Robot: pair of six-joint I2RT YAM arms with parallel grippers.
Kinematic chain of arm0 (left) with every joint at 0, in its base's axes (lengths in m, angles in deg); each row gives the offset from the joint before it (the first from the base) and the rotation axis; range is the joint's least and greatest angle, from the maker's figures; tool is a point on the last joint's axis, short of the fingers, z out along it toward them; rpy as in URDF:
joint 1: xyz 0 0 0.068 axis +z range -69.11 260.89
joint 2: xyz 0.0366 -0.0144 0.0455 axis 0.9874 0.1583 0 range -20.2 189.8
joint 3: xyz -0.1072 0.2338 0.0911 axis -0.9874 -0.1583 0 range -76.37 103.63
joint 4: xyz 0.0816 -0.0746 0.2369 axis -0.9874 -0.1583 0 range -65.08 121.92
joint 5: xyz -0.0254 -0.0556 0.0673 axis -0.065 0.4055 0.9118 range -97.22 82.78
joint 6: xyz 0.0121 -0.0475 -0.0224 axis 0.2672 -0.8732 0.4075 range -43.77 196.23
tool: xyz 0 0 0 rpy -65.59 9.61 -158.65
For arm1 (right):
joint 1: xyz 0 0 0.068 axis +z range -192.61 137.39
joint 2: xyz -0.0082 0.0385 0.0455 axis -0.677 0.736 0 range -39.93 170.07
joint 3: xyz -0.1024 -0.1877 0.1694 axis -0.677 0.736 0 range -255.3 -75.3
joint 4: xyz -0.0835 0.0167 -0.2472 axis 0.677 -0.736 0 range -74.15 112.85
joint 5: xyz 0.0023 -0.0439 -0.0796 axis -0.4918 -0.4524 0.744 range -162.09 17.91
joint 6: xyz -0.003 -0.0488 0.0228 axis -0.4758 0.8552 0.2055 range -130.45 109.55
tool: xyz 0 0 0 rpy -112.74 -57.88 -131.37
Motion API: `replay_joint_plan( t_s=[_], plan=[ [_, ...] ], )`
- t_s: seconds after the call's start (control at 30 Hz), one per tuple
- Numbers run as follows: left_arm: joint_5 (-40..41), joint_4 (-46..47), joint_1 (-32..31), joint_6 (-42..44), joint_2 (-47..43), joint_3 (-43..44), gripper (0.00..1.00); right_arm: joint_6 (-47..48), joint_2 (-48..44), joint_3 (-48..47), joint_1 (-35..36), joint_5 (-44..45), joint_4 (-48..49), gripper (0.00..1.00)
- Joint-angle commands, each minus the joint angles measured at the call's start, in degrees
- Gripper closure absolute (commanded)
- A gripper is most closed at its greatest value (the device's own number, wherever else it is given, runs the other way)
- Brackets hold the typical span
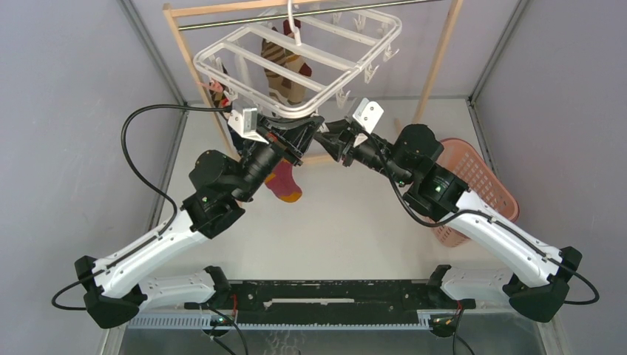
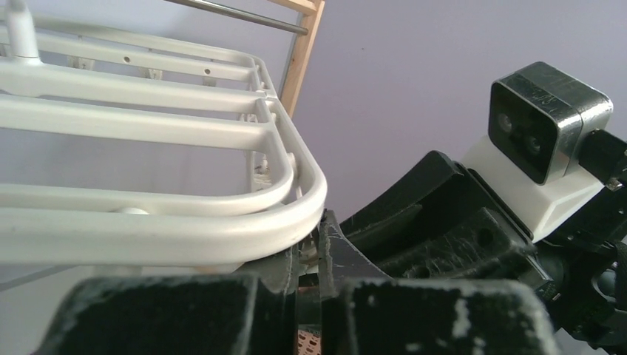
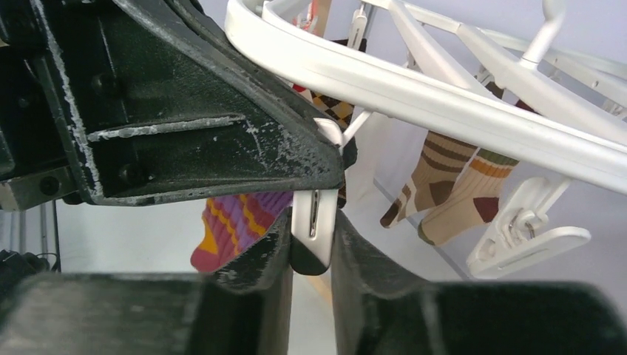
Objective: Clip the socks to the hanger
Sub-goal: Open the clamp at the hanger, then pick up the sock from the bin.
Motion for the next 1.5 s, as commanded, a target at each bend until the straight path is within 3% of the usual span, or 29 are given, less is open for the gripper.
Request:
replay_joint_plan(
  t_s=[0.0,0.07,0.1,0.27,0.33,0.57,0.63,0.73,0.87,1.0,1.2,1.47],
  plan=[
    [0.6,2.0,0.53,-0.7,-0.43,0.7,1.0,0.47,-1.22,0.21,0.49,0.77,-2.72,0.51],
    [0.52,1.98,0.49,-0.96,-0.34,0.59,1.0,0.93,-2.62,0.92,-0.95,2.05,-5.31,0.32],
    [0.39,2.06,0.53,-1.12,-0.29,0.47,1.0,1.15,-3.6,2.05,-2.05,1.94,-6.36,0.28],
    [-1.16,3.04,0.51,-1.83,0.01,-0.19,1.0,-4.19,-10.74,14.82,-15.76,-9.55,-7.92,0.25],
    [-1.49,3.38,0.53,-2.02,0.02,-0.62,1.0,-8.34,-13.4,19.15,-23.88,-10.03,-6.29,0.24],
    [-2.72,5.36,0.53,-3.52,0.2,-2.63,1.0,-27.65,-10.7,21.21,-44.49,10.83,-7.68,0.02],
    [-2.75,5.42,0.52,-3.68,0.24,-2.81,1.0,-33.22,-8.75,20.84,-47.58,20.0,-11.08,0.03],
    [-2.71,5.1,0.53,-3.72,0.05,-3.07,1.0,-40.9,-5.53,20.74,-53.45,25.3,-15.9,0.11],
    [-1.5,5.93,0.53,-4.47,-0.54,-4.35,1.0,-49.06,0.11,20.49,-58.61,25.04,-21.45,0.11],
    [-0.66,7.12,0.53,-5.49,-1.01,-6.03,1.0,-52.66,4.39,21.76,-59.0,25.93,-23.78,0.1],
    [-0.01,8.22,0.53,-5.55,-2.54,-8.0,1.0,-54.25,9.33,26.49,-58.78,19.24,-19.58,0.09],
    [1.67,8.82,0.53,-5.25,-3.77,-9.63,1.0,-55.94,17.72,29.59,-57.83,18.04,-14.84,0.14]
  ],
)
